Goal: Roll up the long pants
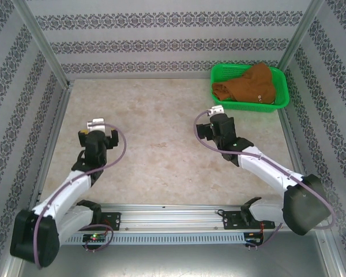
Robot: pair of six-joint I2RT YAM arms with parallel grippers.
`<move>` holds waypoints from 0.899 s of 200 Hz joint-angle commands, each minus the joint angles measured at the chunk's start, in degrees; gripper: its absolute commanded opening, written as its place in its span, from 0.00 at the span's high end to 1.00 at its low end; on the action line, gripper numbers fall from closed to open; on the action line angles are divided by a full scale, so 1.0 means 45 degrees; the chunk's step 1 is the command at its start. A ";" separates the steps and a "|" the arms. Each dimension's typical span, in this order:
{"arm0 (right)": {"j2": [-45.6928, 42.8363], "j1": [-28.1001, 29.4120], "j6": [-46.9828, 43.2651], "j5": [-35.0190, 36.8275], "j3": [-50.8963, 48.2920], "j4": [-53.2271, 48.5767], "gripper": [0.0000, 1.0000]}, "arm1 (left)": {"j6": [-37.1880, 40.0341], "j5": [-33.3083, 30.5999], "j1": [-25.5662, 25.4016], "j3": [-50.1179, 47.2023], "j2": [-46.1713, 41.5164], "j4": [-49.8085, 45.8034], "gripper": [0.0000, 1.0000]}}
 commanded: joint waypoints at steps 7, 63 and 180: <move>-0.0520 0.0188 -0.0085 -0.0247 -0.0924 0.1339 0.02 | 0.1348 -0.0579 0.0348 -0.1085 0.0795 0.3682 0.00; -0.0879 -0.0165 -0.0382 -0.0072 -0.1730 0.2418 0.02 | 0.0844 0.1281 0.1158 -0.0459 0.7181 0.8736 0.00; -0.1153 -0.4389 -0.1336 -0.0159 -0.5838 0.8324 0.07 | 0.0692 0.3865 0.1911 -0.0655 0.7725 0.8906 0.00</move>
